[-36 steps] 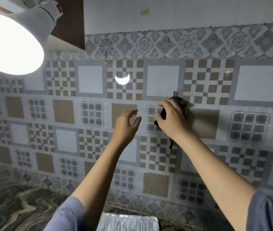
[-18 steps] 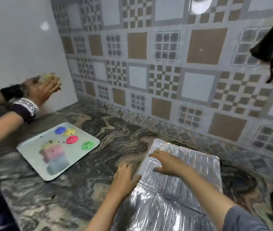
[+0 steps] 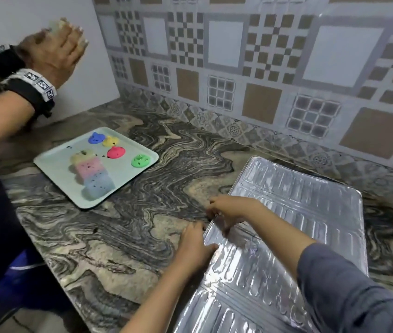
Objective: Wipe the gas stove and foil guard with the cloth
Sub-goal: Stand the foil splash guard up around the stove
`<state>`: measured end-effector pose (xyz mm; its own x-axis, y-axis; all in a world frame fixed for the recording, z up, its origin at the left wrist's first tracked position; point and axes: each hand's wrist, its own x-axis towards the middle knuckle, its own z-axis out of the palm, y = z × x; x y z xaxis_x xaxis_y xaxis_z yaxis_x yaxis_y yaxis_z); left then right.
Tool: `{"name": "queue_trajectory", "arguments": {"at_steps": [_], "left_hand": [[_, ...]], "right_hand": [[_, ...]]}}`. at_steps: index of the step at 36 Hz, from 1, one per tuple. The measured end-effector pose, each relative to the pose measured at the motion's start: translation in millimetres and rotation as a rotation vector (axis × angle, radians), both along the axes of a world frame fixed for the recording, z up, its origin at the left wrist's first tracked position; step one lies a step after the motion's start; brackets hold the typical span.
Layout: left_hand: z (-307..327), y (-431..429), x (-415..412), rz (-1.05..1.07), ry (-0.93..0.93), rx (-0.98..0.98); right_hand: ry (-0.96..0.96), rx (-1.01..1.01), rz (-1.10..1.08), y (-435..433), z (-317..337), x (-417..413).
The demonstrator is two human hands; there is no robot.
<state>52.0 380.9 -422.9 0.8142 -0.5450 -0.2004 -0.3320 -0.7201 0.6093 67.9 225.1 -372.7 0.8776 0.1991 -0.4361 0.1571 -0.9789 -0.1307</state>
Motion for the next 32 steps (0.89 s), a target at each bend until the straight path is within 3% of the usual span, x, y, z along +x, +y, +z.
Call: {"name": "queue_trajectory", "arguments": {"at_steps": [6,12,18,25,32], "left_hand": [[18.3,-4.3,11.1,0.019,0.031,-0.143],[75.8,-12.3,28.6,0.013,-0.065,-0.306],[142.7,-23.4,41.1,-0.050,-0.221,-0.436],[218.7,-41.0,26.3,-0.113,-0.515,-0.447],[245.7,-59.2,5.4,-0.193,-0.723,-0.503]], "right_hand": [[-0.073,0.036,-0.091,-7.2,18.5,0.8],[-0.263,0.040,-0.133,-16.0,78.5,-4.0],[-0.471,0.089,-0.203,-21.2,155.5,-27.1],[-0.673,0.133,-0.322,-39.0,216.3,-69.9],[-0.680,0.188,-0.483,-66.3,238.3,-118.6]]}}
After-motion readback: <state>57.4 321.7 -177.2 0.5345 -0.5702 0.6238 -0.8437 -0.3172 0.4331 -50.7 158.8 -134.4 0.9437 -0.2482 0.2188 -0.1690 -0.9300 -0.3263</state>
